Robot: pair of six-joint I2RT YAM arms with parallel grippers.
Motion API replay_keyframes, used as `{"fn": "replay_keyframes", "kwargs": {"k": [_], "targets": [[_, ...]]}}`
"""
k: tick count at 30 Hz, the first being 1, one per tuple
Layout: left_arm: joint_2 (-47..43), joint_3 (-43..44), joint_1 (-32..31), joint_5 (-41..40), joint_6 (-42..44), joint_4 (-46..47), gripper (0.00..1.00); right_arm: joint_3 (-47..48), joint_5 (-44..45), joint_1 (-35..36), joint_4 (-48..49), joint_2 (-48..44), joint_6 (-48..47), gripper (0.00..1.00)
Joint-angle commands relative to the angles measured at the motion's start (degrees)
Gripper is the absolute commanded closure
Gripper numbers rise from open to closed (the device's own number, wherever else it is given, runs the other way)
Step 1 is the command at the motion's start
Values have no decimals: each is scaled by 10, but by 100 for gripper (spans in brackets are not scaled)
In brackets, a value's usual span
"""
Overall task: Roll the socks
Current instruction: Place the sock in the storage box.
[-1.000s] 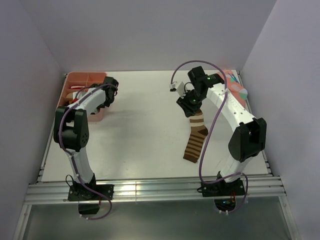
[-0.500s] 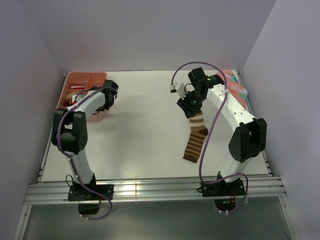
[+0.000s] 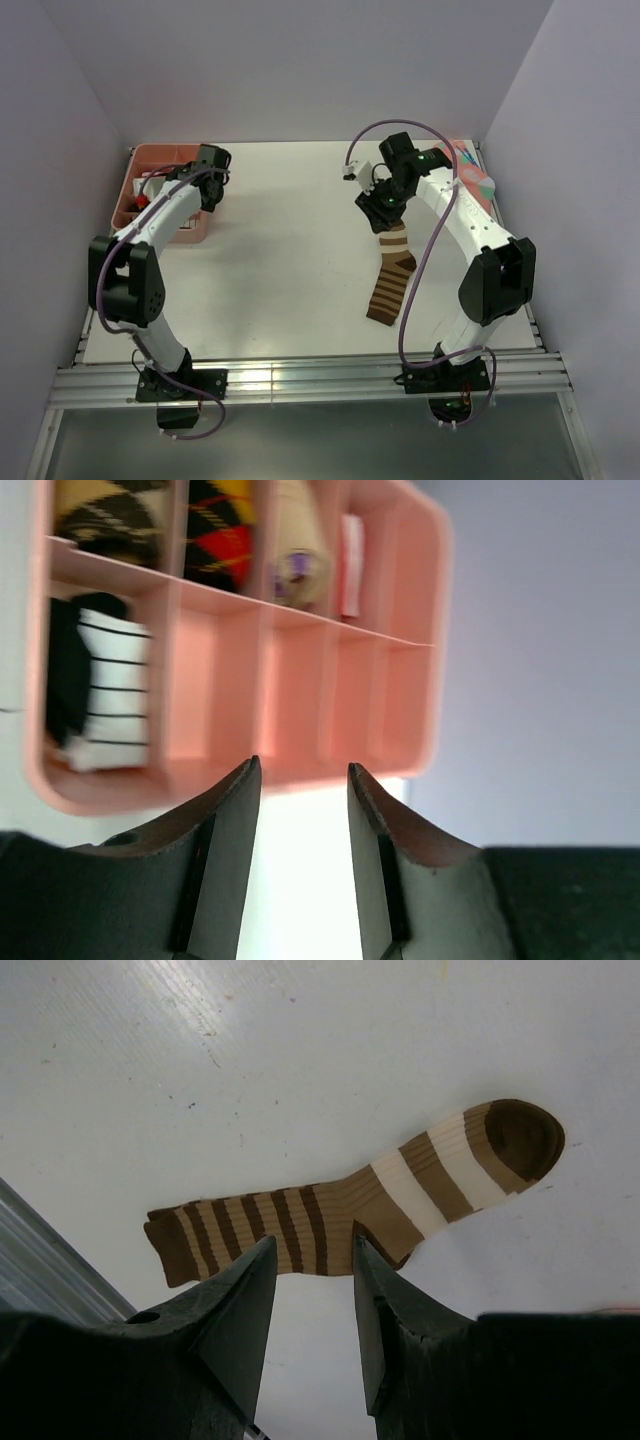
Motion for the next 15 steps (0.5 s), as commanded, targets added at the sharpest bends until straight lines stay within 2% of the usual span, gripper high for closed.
{"fn": "replay_keyframes", "kwargs": {"k": [1,6,8,11,15], "targets": [[-63,10,-3,-4,2,42,54,45,-13,-12,21,-28,31,56],[-123,-9,-4,69,183,98,54,48,-11,-24,25,-45,40,55],[-147,-30,-7,121,285,153,55,38,3,-27,24,-59,41,55],[-165,-53,-22,197,382,199,54,11,34,-33,28,-88,47,55],[-174,-72,-51,277,449,206,54,-33,40,-34,-5,-129,45,54]]}}
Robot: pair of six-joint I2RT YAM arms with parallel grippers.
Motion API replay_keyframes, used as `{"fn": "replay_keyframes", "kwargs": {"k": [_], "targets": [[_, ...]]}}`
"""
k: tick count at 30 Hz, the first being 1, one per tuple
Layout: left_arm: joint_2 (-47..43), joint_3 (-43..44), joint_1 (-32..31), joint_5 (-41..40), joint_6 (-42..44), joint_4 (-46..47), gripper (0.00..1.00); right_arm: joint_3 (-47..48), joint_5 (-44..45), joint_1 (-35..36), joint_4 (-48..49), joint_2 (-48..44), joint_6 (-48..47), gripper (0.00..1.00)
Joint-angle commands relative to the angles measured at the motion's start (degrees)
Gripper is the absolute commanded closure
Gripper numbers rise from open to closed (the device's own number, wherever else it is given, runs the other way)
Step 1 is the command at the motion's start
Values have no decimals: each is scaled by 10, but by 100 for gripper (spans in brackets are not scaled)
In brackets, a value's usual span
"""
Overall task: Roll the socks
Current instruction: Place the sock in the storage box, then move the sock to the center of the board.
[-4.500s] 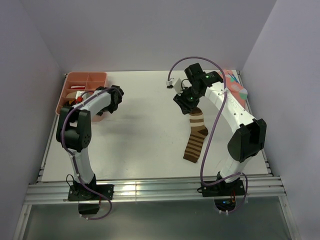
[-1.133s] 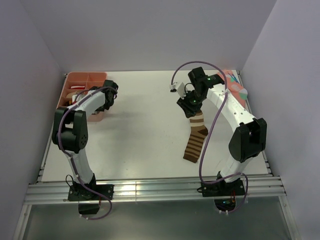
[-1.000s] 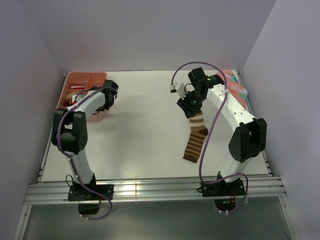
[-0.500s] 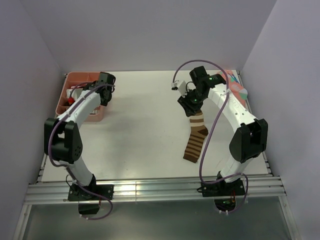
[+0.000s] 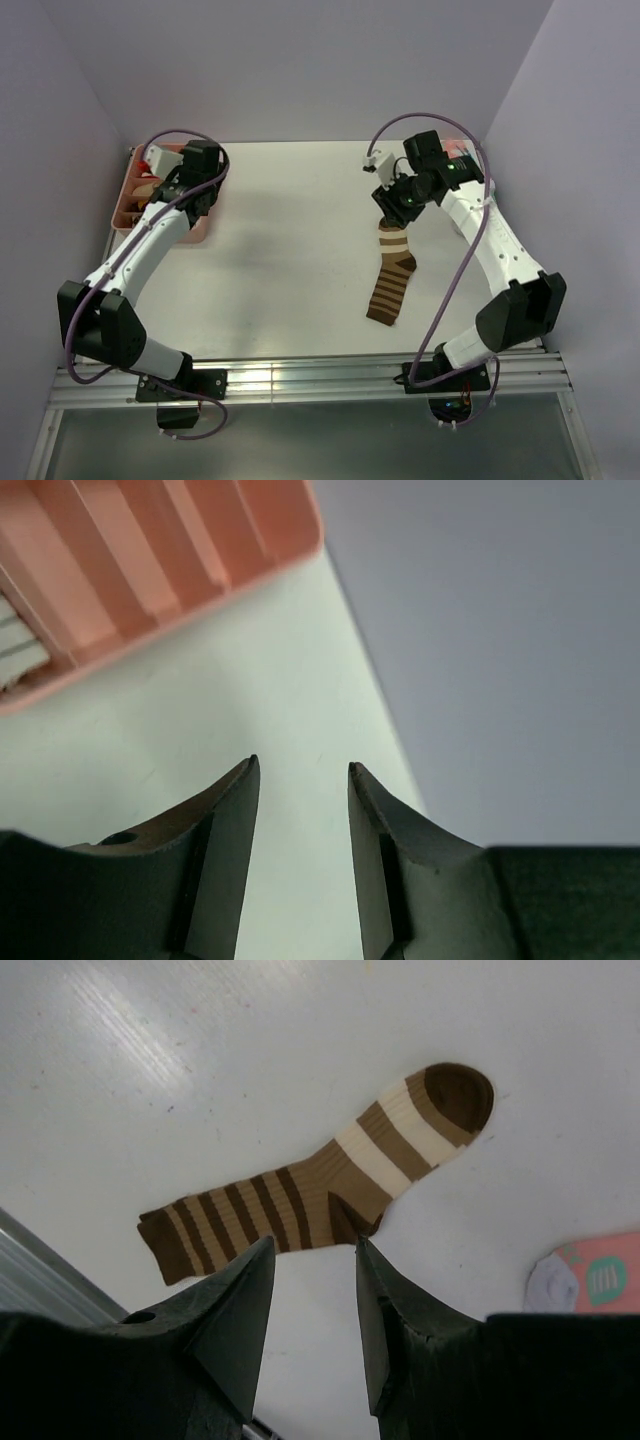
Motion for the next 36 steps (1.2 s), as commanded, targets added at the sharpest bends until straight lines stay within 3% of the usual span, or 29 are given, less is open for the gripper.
{"fn": "replay_keyframes", "kwargs": {"k": [1,5,8,13,22,29,36], "targets": [[-17,-18,-31,111,122,23,54,-47,13,-4,-30,-66,-6,54],[-50,-61,-45,193,164,52,53,-116,34,7,-76,-132,-39,52],[-94,-104,-62,211,178,71,50,-180,65,45,-80,-181,-39,51],[-172,-182,-73,235,197,128,48,-311,86,107,-28,-245,-22,50],[-185,-180,-111,252,277,150,48,-435,86,153,75,-283,6,50],[-157,-177,-112,286,315,166,48,-423,107,198,121,-217,26,51],[-154,-202,-110,295,326,208,46,-398,153,267,179,-129,107,53]]}}
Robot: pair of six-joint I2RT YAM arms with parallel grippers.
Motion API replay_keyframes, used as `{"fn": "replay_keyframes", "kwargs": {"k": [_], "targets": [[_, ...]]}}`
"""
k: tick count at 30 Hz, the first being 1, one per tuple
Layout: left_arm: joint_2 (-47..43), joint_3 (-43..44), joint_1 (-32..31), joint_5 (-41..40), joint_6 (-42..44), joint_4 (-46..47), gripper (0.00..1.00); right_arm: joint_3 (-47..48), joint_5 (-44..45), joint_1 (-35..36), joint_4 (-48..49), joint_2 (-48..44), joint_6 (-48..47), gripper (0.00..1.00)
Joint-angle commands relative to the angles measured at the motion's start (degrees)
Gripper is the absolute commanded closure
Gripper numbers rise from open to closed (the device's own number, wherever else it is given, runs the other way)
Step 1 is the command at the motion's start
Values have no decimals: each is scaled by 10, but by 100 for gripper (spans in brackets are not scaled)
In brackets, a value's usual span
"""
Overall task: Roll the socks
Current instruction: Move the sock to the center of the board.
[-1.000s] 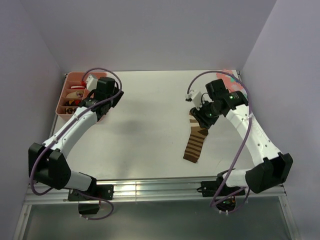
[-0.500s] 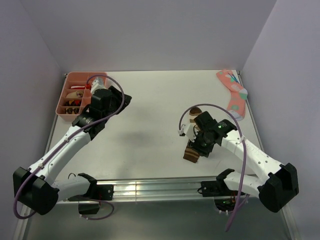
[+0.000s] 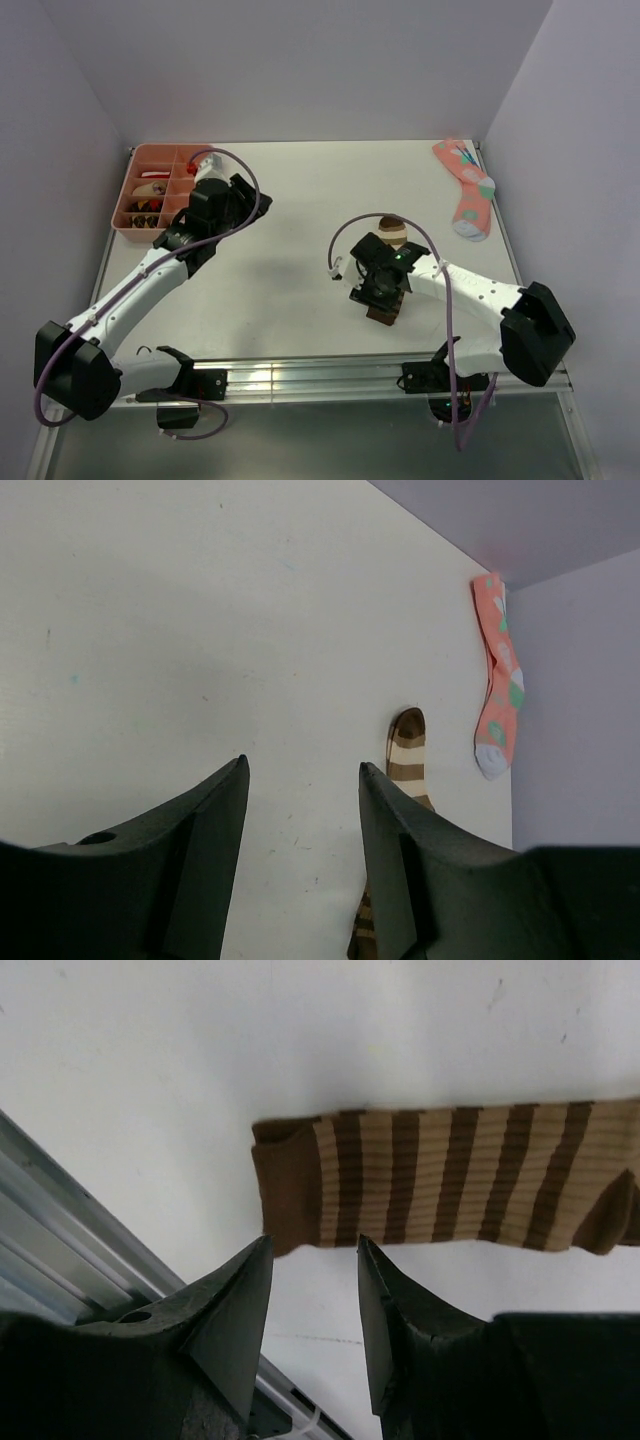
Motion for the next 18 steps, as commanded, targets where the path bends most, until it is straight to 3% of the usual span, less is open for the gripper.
{"fn": "replay_keyframes", "kwargs": {"k": [1,18], "targets": [[-5,-8,2,19,24,51,46,34,24,16,50,21,54,53],[33,33,9,52,38,53,46,63,91,31,71,110,107,53]]}}
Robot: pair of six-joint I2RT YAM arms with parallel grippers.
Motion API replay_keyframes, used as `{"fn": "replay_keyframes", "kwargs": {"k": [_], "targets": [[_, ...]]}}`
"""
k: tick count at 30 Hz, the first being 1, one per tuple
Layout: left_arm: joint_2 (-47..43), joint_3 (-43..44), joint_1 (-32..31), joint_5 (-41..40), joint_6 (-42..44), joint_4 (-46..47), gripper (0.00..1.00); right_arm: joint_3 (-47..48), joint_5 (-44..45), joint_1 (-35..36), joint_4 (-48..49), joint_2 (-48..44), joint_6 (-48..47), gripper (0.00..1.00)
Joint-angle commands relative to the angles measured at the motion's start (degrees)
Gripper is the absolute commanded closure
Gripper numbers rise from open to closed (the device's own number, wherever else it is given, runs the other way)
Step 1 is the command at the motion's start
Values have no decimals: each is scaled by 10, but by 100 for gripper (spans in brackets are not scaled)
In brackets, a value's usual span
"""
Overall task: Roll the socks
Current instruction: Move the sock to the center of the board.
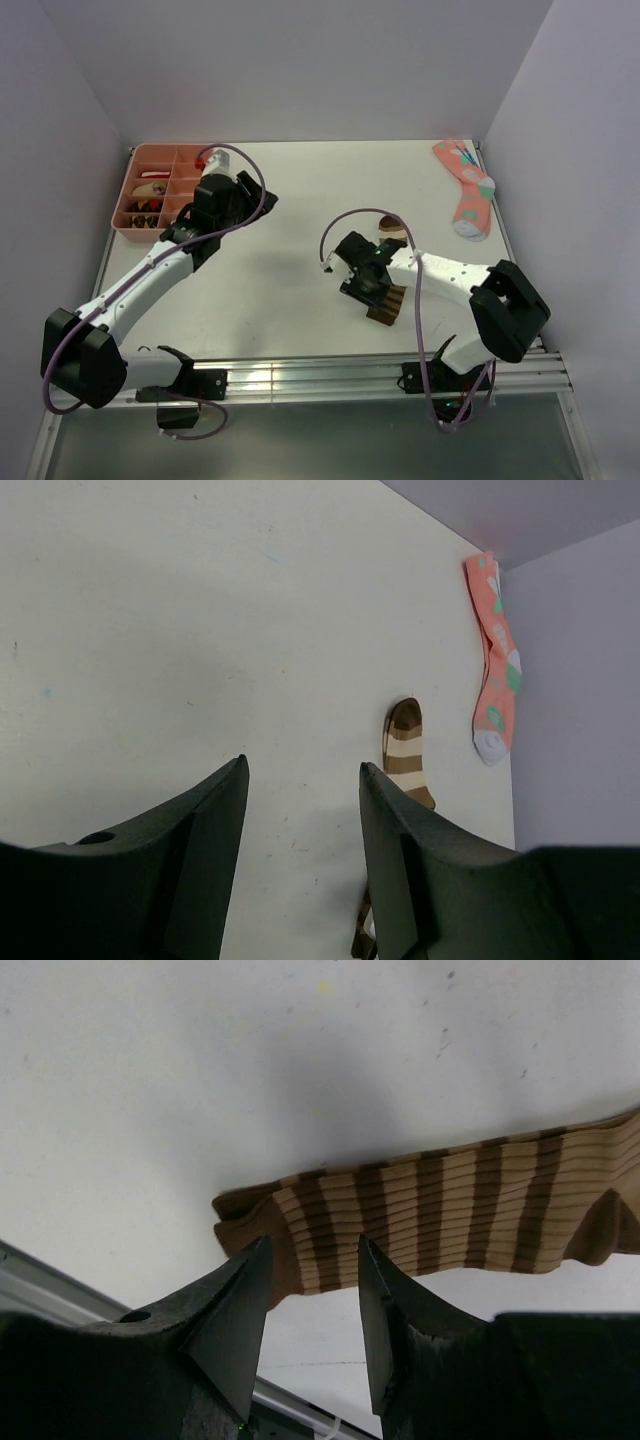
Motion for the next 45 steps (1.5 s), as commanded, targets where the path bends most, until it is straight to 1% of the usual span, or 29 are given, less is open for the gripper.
{"fn": "replay_keyframes", "kwargs": {"k": [1,3,4,7,8,12,17,19,22,26,31,35,38,39,45], "targets": [[-4,27,4,14,21,21,46,36,39,-5,25,11,21,53],[-4,25,5,14,23,21,46,55,42,-30,24,20,18,52],[-4,23,6,14,23,20,46,64,38,-55,14,25,14,52],[-2,24,10,16,30,19,46,89,22,-95,2,45,-13,52],[-2,24,13,18,30,20,45,93,19,-118,2,50,-31,52],[-2,20,20,23,36,25,45,88,9,-160,15,59,-85,51],[3,18,26,34,39,31,45,99,-10,-199,1,91,-124,50],[1,17,27,34,41,32,46,104,-16,-203,-17,101,-133,50],[-2,16,29,34,46,31,45,135,-54,-203,-54,143,-138,50],[-17,8,36,34,49,26,46,194,-67,-201,-83,187,-141,50],[-43,-9,41,47,52,33,45,256,-87,-192,-98,244,-114,50],[-59,-24,44,61,46,50,45,267,-95,-181,-87,268,-90,50],[-62,-23,48,73,52,58,45,268,-94,-176,-81,270,-78,50],[-62,-21,49,75,53,58,45,266,-76,-176,-74,264,-77,50],[-75,-37,51,77,53,62,44,252,-36,-186,-83,188,-90,48]]}}
